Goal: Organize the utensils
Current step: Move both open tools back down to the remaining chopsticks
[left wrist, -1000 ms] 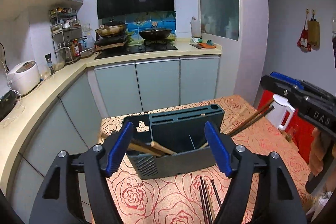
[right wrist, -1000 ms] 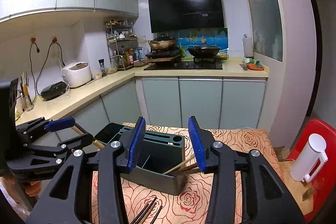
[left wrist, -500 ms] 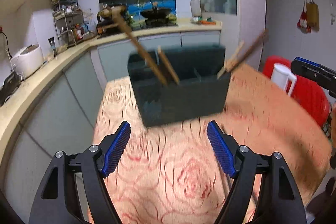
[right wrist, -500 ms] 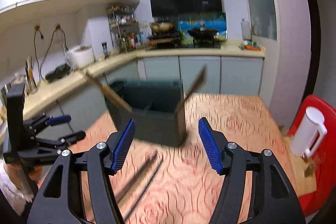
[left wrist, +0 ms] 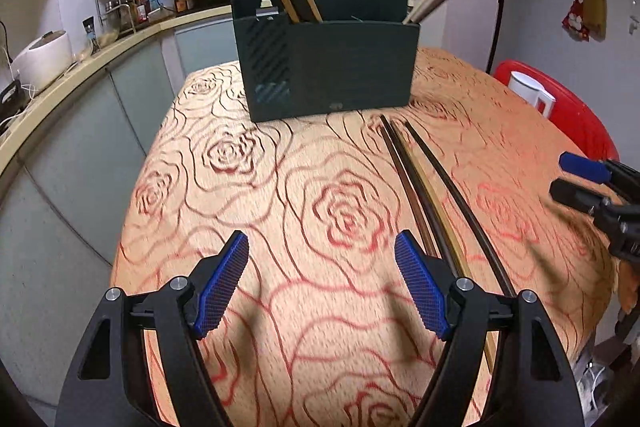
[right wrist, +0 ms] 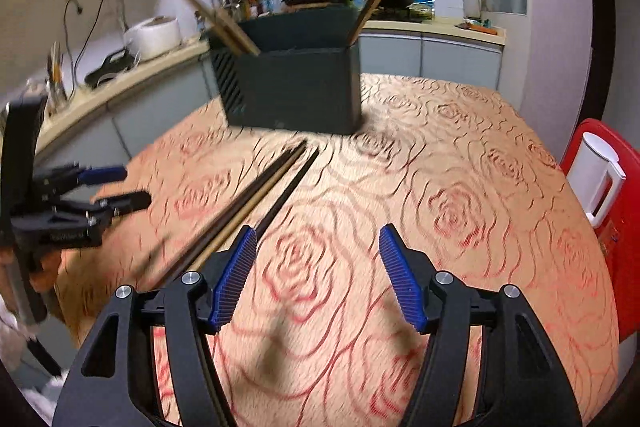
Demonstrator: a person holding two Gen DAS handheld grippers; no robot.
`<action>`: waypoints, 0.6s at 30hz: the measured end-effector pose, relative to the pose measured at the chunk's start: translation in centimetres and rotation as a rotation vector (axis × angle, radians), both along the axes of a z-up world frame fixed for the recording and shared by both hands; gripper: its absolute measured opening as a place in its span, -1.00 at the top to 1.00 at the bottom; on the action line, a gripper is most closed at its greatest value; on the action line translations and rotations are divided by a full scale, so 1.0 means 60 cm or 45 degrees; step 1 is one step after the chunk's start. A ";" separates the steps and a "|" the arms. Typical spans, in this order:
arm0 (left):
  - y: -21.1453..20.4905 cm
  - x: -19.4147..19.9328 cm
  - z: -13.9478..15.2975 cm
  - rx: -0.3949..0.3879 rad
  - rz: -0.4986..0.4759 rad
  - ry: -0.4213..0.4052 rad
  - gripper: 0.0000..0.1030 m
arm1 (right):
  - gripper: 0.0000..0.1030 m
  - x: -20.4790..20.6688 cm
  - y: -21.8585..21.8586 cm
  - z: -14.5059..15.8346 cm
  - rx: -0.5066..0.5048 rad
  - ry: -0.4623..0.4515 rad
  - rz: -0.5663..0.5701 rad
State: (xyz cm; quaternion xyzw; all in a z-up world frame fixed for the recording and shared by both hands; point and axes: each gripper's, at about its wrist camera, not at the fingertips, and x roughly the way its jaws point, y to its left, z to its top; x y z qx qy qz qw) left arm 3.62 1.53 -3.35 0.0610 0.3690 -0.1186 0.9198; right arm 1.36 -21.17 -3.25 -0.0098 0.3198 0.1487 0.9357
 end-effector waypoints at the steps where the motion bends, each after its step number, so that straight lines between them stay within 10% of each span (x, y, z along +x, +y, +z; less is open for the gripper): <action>1: -0.002 -0.007 -0.003 -0.001 -0.008 0.006 -0.42 | -0.20 -0.009 0.008 -0.004 -0.012 0.005 0.015; 18: -0.042 -0.094 -0.033 -0.034 -0.233 0.063 -0.42 | -0.20 -0.040 0.016 -0.023 -0.028 0.049 0.067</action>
